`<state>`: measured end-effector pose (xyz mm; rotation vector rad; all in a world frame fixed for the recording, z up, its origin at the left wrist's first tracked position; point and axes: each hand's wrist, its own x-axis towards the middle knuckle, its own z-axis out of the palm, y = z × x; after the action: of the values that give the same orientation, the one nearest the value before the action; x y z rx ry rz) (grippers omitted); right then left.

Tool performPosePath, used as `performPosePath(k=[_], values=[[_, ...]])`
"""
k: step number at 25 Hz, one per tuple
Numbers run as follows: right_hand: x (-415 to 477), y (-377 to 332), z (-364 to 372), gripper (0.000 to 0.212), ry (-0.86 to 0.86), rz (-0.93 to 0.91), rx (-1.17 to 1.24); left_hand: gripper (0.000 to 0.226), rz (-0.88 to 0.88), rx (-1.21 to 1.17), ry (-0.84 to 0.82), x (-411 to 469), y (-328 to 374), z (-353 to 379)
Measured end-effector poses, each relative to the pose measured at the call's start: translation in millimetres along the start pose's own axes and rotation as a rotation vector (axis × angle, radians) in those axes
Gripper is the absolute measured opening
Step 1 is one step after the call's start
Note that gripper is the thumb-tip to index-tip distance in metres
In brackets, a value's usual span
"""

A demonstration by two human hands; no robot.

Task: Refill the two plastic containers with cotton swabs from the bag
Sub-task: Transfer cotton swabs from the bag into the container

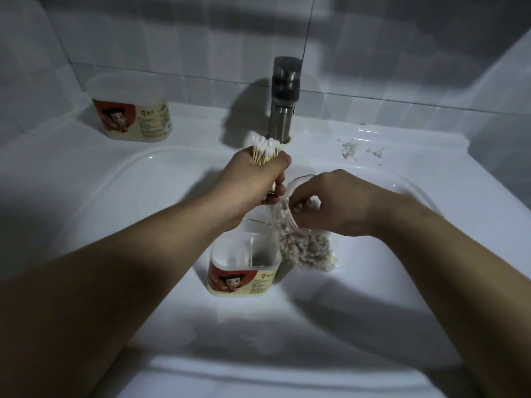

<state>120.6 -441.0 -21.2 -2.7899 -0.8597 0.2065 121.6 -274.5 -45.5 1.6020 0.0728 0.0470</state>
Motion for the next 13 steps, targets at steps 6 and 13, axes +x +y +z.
performPosePath(k=[6, 13], values=[[-1, -6, 1, 0.021, -0.049, 0.019, -0.020, 0.020, 0.102, 0.045, -0.065, -6, 2, 3], [5, -3, 0, 0.021, 0.115, 0.038, -0.140, 0.013, 0.261, 0.300, -0.127, -9, 2, 4]])
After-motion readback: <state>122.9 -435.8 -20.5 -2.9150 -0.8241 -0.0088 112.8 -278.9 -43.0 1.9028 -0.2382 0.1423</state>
